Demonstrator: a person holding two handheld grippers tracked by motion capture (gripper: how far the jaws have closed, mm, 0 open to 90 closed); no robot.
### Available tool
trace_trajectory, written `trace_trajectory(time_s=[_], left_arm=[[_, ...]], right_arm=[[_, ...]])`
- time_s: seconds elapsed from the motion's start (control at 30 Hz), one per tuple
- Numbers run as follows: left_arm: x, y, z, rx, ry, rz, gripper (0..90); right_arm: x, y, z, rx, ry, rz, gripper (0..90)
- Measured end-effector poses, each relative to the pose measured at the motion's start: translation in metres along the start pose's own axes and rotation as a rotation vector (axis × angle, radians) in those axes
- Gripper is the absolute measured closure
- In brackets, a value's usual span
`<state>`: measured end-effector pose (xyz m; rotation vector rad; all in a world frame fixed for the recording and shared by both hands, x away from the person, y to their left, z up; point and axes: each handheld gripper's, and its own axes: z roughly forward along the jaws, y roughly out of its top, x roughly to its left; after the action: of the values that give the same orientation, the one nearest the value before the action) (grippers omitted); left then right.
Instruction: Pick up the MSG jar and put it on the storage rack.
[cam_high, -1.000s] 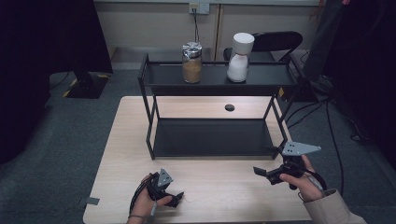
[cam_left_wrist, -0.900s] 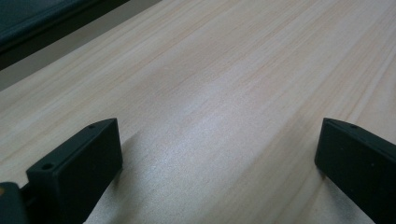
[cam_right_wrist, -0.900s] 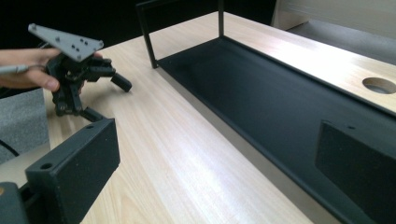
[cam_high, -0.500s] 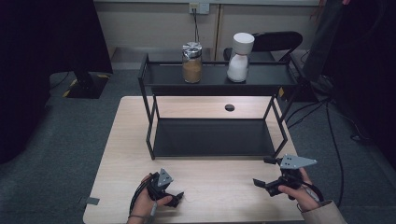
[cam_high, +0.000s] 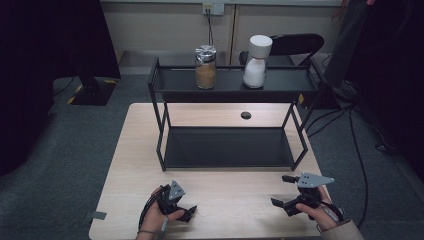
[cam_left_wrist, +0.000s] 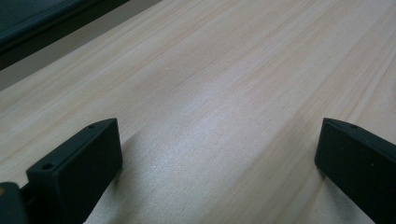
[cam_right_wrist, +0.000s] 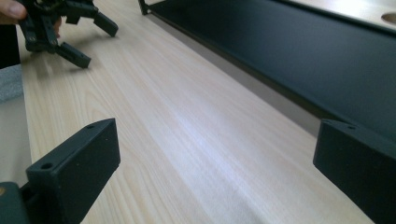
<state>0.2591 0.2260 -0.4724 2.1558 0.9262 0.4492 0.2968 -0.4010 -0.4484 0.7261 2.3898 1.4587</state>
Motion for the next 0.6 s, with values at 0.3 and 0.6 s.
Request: trace_trajectory(time_s=[0.3,0.6], left_arm=[[0.0,0.0,0.0,0.0,0.0,0.0,0.0],[0.0,0.0,0.0,0.0,0.0,0.0,0.0]], right_arm=[[-0.0002,-0.0072,0.003,0.027,-0.02,-0.002,0.0],[-0.0005,-0.0077,0.0052,0.066,-0.041,0.001,0.0]])
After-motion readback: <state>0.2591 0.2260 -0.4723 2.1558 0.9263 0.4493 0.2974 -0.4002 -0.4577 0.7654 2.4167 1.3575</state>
